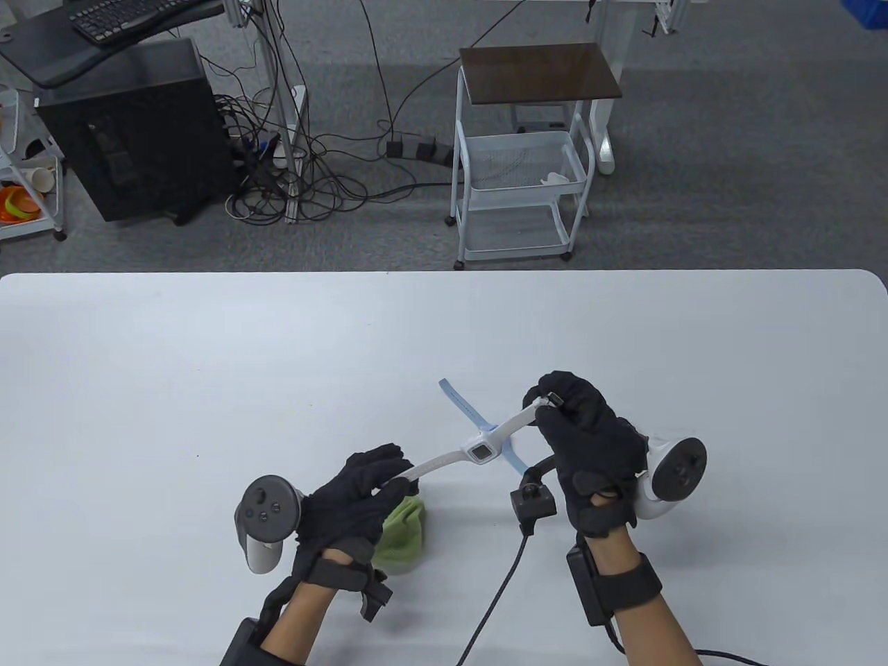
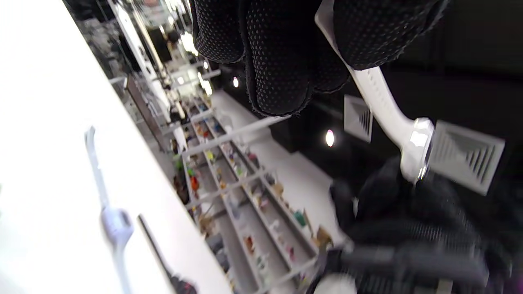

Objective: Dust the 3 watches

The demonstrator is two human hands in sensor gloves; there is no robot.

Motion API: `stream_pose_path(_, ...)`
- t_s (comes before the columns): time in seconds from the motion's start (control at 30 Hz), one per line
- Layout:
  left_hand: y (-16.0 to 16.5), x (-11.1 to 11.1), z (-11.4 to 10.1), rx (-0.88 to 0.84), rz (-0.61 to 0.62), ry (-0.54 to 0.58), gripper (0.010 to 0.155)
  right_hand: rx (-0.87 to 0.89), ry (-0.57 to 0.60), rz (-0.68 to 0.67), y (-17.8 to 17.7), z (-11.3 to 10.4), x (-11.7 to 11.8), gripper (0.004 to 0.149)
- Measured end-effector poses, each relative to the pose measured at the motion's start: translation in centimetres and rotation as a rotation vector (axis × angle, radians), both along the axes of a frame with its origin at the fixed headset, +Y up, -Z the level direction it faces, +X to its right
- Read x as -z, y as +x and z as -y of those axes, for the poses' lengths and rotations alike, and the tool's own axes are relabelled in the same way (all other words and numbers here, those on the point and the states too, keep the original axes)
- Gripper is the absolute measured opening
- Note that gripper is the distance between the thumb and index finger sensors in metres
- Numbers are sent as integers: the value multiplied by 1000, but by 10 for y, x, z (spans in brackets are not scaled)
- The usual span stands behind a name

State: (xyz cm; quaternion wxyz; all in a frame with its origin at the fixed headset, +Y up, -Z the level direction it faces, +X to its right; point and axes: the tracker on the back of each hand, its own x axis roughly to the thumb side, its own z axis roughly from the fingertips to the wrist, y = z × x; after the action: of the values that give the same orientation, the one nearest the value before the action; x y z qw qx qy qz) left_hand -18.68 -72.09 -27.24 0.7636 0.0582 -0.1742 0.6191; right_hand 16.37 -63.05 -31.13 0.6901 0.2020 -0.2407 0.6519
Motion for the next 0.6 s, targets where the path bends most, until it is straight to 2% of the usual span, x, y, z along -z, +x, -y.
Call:
stream_pose_path(0.1,-11,3,-5,-101,-39,-13,43,-125,-27,-33,2,7,-2,58)
stream_pose_path(0.17,-17,5,-12,-200,-79,-19,43,-228,-59,-61,3,18,-6,51)
stream_pose_path(0.33,-19,13,-31,-274,-111,-21,43,-363,-160,-114,-6,51,-16,45)
stream_pose_path(0.43,-12,19,-49,-238,-119,19,43,-464,-245,-177,-23,73,-25,46)
stream_pose_path(0.6,1,26,-72,-116,-110,114,42,-510,-369,-285,-56,101,-35,44)
